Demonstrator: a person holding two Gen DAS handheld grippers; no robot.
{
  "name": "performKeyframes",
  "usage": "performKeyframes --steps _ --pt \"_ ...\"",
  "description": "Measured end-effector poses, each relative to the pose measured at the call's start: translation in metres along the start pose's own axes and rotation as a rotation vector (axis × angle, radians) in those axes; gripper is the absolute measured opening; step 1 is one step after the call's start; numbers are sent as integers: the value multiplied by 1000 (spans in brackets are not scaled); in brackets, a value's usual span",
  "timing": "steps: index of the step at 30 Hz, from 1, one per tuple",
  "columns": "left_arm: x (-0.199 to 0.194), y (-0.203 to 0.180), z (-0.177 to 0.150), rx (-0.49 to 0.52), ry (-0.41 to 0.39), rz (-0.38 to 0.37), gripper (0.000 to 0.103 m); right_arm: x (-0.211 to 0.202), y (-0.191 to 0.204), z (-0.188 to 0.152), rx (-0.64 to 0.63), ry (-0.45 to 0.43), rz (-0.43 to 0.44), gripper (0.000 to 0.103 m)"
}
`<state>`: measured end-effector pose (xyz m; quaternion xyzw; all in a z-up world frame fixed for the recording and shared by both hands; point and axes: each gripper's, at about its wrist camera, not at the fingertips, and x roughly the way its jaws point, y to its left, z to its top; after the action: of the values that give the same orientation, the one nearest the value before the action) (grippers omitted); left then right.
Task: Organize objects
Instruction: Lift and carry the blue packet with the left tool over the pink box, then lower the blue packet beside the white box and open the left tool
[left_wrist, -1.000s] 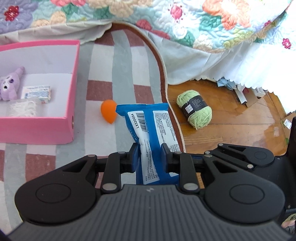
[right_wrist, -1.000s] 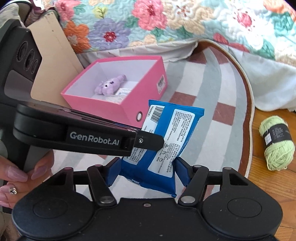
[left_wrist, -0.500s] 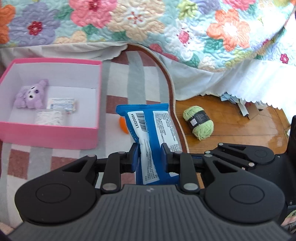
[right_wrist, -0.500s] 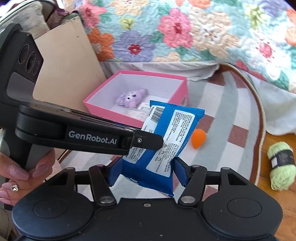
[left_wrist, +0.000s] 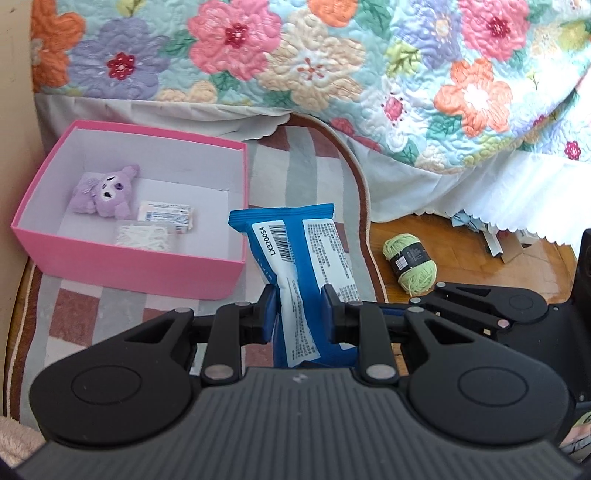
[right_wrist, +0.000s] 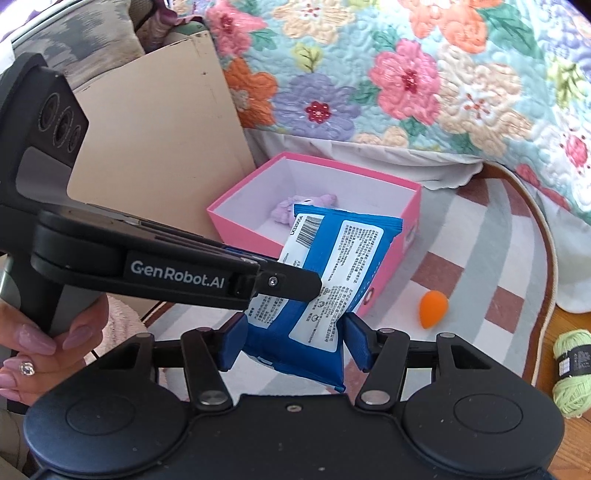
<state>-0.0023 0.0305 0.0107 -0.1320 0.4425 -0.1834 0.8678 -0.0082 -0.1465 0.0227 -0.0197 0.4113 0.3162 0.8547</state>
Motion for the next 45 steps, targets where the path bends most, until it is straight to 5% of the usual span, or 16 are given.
performKeyframes --steps 23,45 --pt "3 55 37 -57 -60 69 23 50 2 45 5 -60 36 55" --pt "93 112 96 -84 5 72 23 137 -41 91 71 -2 -39 49"
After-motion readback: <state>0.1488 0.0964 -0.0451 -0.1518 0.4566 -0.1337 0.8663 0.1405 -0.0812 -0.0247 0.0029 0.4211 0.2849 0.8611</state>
